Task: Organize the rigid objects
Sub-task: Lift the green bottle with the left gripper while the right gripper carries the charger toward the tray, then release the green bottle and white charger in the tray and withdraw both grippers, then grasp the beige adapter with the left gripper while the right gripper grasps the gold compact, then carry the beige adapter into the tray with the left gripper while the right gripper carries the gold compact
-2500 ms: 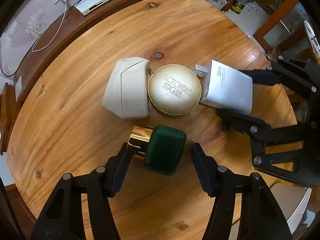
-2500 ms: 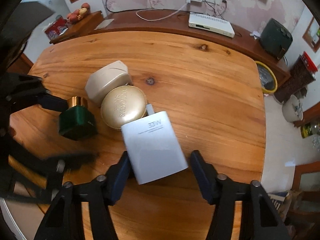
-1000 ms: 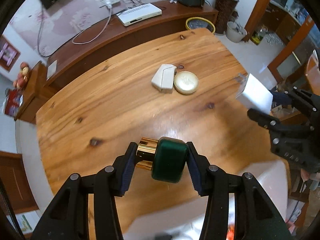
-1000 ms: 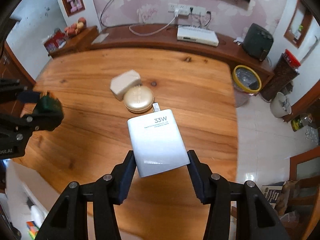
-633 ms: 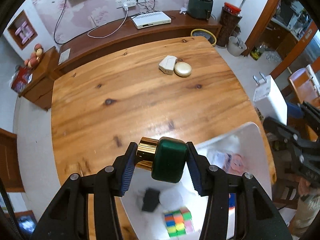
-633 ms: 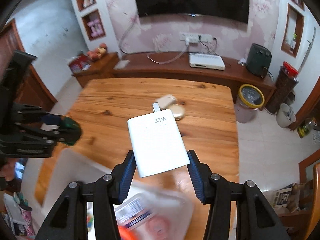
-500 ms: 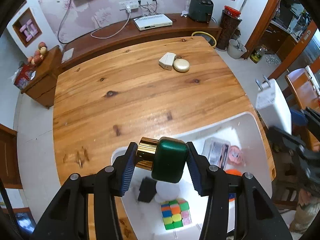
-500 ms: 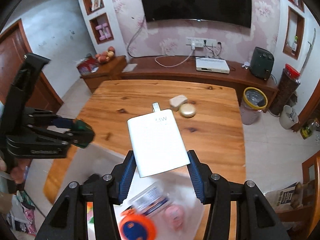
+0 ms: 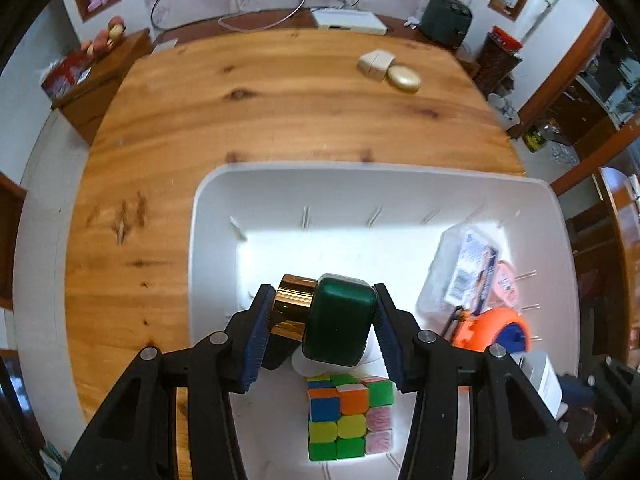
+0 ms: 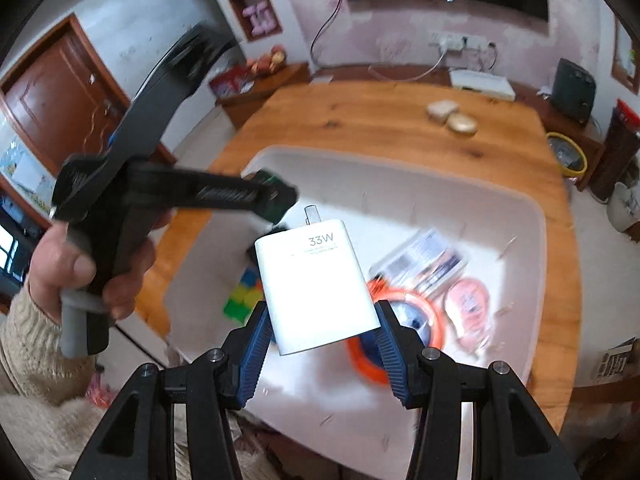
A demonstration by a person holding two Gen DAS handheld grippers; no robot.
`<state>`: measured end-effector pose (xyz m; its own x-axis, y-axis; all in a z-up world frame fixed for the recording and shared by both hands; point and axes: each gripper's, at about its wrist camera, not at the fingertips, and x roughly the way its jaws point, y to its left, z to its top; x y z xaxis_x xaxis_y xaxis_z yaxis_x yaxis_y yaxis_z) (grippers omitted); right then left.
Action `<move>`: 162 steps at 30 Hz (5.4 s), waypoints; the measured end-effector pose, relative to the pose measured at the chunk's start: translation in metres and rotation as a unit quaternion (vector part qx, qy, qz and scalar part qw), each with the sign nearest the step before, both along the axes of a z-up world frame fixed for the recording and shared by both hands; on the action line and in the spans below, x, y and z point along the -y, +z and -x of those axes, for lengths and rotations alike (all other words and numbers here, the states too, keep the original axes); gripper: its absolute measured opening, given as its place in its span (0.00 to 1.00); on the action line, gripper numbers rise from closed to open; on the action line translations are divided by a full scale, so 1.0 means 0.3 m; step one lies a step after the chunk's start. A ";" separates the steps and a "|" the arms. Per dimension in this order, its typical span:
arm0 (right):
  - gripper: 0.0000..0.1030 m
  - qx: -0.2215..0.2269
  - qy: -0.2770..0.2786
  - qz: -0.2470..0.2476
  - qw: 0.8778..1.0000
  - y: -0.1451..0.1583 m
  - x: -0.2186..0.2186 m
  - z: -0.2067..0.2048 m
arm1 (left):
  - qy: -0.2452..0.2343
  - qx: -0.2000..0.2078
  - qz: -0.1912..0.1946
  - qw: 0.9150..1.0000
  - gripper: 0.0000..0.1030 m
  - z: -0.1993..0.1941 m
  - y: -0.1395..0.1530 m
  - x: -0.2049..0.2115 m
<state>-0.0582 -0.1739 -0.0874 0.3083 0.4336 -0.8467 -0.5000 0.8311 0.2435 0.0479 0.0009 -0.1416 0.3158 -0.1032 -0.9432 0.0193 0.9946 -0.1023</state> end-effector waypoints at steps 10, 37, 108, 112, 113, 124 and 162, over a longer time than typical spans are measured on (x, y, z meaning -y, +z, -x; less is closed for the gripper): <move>0.51 -0.044 0.020 0.042 0.998 -0.125 -0.053 0.017 | -0.023 0.009 -0.027 0.999 0.50 0.039 -0.051 0.044; 0.64 -0.055 -0.029 0.090 0.994 -0.201 -0.047 -0.026 | -0.031 0.064 -0.017 0.997 0.88 0.137 -0.035 0.066; 0.64 0.156 -0.097 0.116 0.976 0.378 0.125 -0.627 | -0.105 0.135 -0.117 0.978 0.89 -0.493 0.438 0.166; 0.65 0.145 -0.091 0.118 0.978 0.367 0.134 -0.818 | -0.098 0.108 -0.132 0.980 0.89 -0.667 0.378 0.179; 0.65 0.141 -0.089 0.122 0.978 0.349 0.136 -0.849 | -0.093 0.099 -0.134 0.982 0.89 -0.706 0.355 0.179; 0.65 0.027 -0.074 0.128 0.989 -0.069 0.205 -1.135 | -0.086 -0.019 -0.106 0.990 0.89 -1.008 -0.019 0.268; 0.64 0.003 -0.006 0.128 0.992 -0.368 0.039 -1.276 | -0.008 -0.056 -0.018 0.998 0.65 -1.109 -0.222 0.141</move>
<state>0.3246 -0.1855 -0.1977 0.3169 0.2009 -0.9269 -0.4903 0.8713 0.0212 0.3805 -0.0413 -0.2083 0.2059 -0.0723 -0.9759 0.0264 0.9973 -0.0683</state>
